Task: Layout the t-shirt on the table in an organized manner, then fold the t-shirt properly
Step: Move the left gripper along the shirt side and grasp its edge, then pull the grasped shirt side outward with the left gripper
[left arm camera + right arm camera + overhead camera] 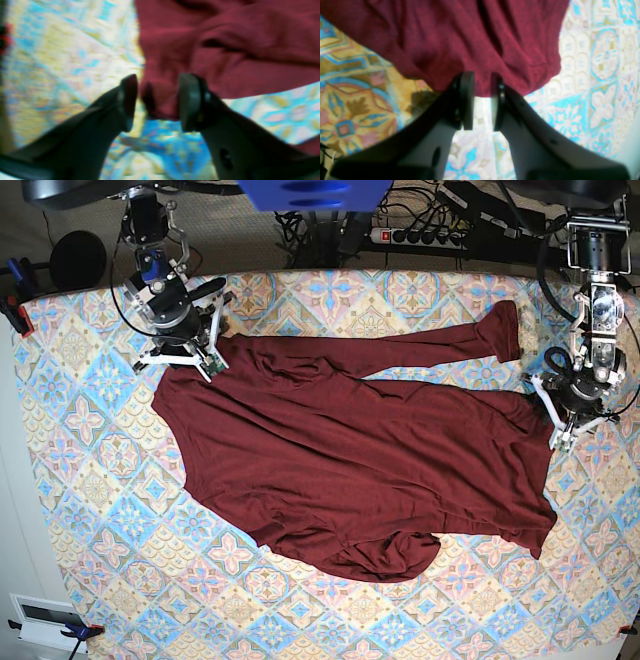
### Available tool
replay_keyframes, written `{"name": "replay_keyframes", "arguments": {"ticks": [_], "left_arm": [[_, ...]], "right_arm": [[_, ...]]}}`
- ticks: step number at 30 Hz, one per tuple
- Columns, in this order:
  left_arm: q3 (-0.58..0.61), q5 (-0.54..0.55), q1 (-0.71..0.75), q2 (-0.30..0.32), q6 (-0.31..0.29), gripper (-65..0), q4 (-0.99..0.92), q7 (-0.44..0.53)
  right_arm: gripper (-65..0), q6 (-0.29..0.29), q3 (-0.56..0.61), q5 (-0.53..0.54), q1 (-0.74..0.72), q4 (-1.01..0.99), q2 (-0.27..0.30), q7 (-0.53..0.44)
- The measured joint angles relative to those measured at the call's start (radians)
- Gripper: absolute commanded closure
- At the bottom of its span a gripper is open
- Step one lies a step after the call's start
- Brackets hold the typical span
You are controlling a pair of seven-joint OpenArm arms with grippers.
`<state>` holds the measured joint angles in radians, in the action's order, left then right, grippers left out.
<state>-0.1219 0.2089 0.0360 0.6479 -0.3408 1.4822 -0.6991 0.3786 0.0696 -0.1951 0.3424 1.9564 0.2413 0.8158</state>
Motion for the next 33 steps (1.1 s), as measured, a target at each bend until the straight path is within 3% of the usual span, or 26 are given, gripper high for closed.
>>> {"name": "replay_keyframes", "arguments": {"ticks": [4, 7, 10, 27, 30, 33], "left_arm": [[-0.164, 0.174, -0.058, -0.068, 0.003, -31.5, -0.014, -0.121], [-0.301, 0.183, -0.103, -0.124, 0.016, -31.8, -0.087, -0.180], [-0.348, 0.185, -0.152, -0.148, 0.014, -31.8, -0.182, -0.197], [-0.337, 0.184, -0.227, -0.172, 0.014, -31.3, -0.432, -0.119], [-0.276, 0.191, -0.230, -0.166, 0.010, -26.4, -0.428, -0.111], [-0.257, 0.196, -0.230, -0.175, -0.027, -15.5, -0.425, -0.104]], "right_arm": [[-10.9, 0.000, -0.002, 0.000, 0.000, 0.000, 0.000, 0.001], [-10.9, 0.000, -0.003, 0.000, -0.002, 0.000, 0.001, 0.000], [-10.9, 0.000, -0.001, 0.000, 0.000, 0.000, 0.000, 0.000], [-10.9, 0.000, 0.000, 0.000, -0.001, 0.000, 0.000, 0.001], [-10.9, 0.000, 0.000, 0.000, -0.002, 0.000, 0.000, 0.000], [-10.9, 0.000, -0.002, 0.000, -0.002, 0.000, 0.000, 0.000]]}}
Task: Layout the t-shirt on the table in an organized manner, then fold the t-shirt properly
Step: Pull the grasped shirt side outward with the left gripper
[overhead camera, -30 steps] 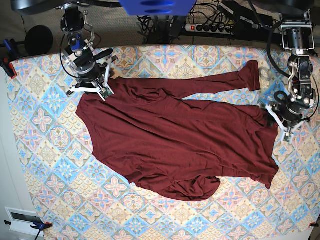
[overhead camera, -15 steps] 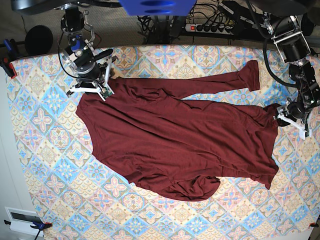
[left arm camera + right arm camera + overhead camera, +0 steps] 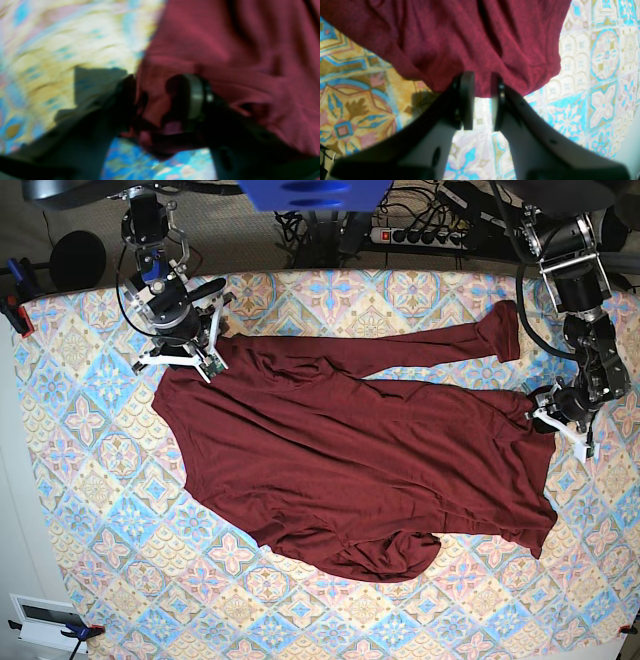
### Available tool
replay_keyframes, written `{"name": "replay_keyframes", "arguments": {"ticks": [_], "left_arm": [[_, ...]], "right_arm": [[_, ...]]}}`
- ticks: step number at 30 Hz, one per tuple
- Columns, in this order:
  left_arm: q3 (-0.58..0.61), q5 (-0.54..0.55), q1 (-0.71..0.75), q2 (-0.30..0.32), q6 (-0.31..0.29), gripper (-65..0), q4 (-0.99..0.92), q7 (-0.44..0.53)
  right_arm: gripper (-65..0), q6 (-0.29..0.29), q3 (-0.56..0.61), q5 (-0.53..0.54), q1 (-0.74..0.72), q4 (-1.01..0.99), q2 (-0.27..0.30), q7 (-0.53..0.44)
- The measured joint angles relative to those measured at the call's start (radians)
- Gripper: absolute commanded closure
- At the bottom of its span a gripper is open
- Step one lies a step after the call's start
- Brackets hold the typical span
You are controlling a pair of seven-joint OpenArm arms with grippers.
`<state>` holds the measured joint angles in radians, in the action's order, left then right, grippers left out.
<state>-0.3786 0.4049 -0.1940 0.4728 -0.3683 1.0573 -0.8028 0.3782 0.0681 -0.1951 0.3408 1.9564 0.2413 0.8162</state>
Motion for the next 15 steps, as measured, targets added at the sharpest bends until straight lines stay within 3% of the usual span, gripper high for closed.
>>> {"name": "replay_keyframes", "arguments": {"ticks": [2, 5, 15], "left_arm": [[0.001, 0.002, 0.003, 0.003, -0.039, -7.7, 0.000, 0.002], [-0.005, -0.001, 0.003, 0.006, -0.052, -0.7, 0.000, -0.006], [0.004, -0.007, 0.086, 0.090, -0.052, -0.2, 0.076, -0.004]], "right_arm": [[-10.9, 0.000, -0.003, 0.000, 0.000, 0.000, 0.000, 0.000], [-10.9, 0.000, -0.003, 0.000, 0.000, 0.000, 0.000, 0.000], [-10.9, 0.000, -0.003, 0.000, -0.003, 0.000, 0.000, 0.000]]}}
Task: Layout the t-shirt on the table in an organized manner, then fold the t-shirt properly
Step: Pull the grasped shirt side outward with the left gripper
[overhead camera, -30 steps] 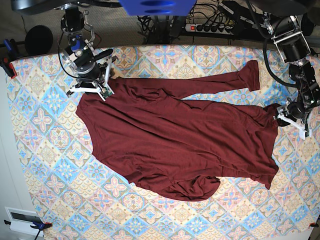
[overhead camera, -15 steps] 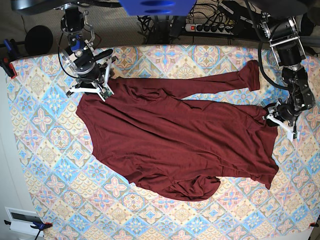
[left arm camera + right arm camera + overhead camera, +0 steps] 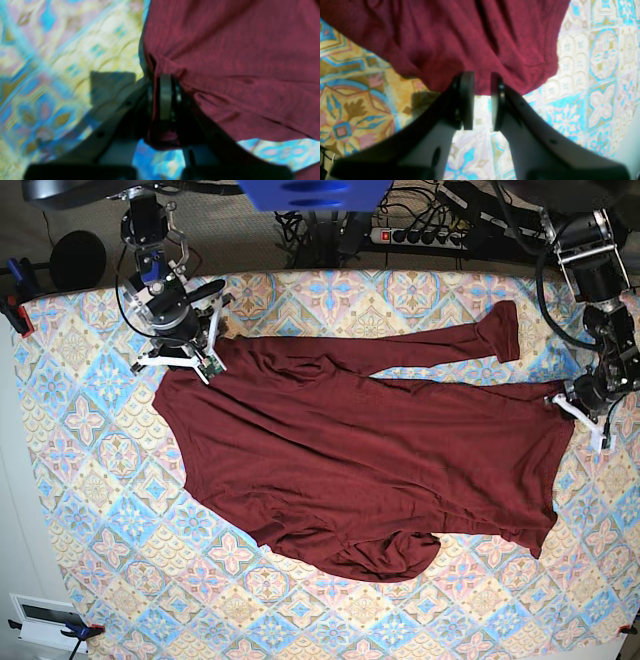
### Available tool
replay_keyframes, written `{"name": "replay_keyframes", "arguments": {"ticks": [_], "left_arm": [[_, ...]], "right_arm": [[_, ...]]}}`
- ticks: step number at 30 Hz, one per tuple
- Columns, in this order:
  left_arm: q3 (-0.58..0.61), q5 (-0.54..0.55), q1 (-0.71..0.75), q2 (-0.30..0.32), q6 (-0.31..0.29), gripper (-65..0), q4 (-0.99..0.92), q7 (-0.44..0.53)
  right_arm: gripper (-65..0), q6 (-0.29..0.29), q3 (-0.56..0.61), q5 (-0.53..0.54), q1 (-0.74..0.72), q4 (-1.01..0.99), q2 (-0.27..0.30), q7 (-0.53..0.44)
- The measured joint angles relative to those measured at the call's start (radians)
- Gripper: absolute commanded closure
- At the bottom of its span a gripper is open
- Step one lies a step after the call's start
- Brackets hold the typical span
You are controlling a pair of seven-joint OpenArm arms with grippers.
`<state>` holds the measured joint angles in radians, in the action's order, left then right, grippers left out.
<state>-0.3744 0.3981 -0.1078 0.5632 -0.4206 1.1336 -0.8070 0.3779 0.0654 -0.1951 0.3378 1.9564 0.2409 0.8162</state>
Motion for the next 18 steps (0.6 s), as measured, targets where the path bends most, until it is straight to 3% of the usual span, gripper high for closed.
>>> {"name": "replay_keyframes", "arguments": {"ticks": [4, 7, 10, 18], "left_arm": [[0.053, -0.006, 0.095, 0.012, -0.002, -0.4, 0.134, 0.070], [0.140, -0.042, 0.119, 0.032, -0.010, -0.5, 0.142, 0.110], [0.153, -0.083, 0.119, 0.033, -0.006, -1.3, 0.117, 0.125], [0.148, -0.127, 0.118, 0.042, 0.000, -18.0, 0.104, 0.131]], "right_arm": [[-10.9, 0.000, 0.004, 0.000, 0.000, 0.000, 0.000, 0.000], [-10.9, 0.001, 0.004, 0.000, 0.000, -0.001, 0.001, 0.000], [-10.9, 0.001, 0.004, 0.000, 0.000, -0.001, 0.000, 0.000], [-10.9, 0.000, 0.004, 0.000, 0.000, -0.001, 0.000, 0.000]]}}
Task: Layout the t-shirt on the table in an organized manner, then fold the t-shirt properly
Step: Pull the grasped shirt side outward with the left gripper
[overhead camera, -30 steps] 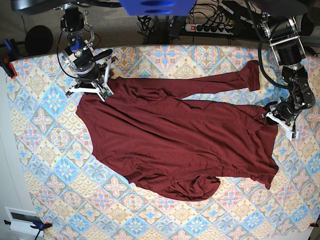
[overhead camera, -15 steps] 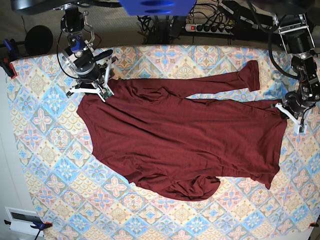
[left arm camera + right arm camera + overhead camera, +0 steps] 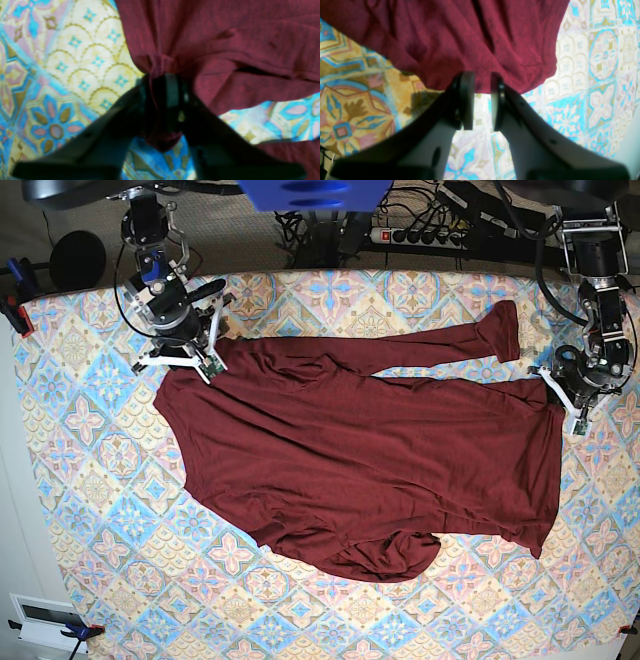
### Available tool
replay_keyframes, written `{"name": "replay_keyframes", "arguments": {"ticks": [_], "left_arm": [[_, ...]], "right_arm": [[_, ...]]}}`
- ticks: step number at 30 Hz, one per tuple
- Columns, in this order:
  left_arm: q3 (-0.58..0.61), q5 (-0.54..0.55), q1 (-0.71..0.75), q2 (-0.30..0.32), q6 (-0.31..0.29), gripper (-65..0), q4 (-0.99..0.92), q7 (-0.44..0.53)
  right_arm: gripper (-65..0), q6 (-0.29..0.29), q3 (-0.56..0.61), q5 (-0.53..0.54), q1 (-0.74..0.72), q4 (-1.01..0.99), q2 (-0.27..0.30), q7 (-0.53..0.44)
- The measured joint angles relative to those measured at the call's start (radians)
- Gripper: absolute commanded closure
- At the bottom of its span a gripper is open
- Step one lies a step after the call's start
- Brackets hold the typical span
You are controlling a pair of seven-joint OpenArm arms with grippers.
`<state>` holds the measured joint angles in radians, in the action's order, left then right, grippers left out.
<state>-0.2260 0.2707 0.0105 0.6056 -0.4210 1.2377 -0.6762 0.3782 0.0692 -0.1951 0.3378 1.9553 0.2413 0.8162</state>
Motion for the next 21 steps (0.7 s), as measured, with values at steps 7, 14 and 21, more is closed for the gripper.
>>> {"name": "replay_keyframes", "arguments": {"ticks": [7, 14, 21], "left_arm": [[-0.002, 0.008, 0.000, 0.045, -0.002, -30.3, 0.002, -0.005], [0.000, 0.056, -0.022, 0.057, -0.009, -30.2, 0.003, -0.008], [0.008, 0.055, -0.069, 0.011, -0.002, -30.2, -0.001, -0.013]], "right_arm": [[-10.9, 0.000, 0.000, 0.000, 0.000, 0.000, 0.000, 0.000], [-10.9, 0.000, 0.000, 0.000, -0.001, 0.000, 0.000, 0.000], [-10.9, 0.001, 0.000, 0.000, 0.000, 0.000, 0.000, 0.000]]}}
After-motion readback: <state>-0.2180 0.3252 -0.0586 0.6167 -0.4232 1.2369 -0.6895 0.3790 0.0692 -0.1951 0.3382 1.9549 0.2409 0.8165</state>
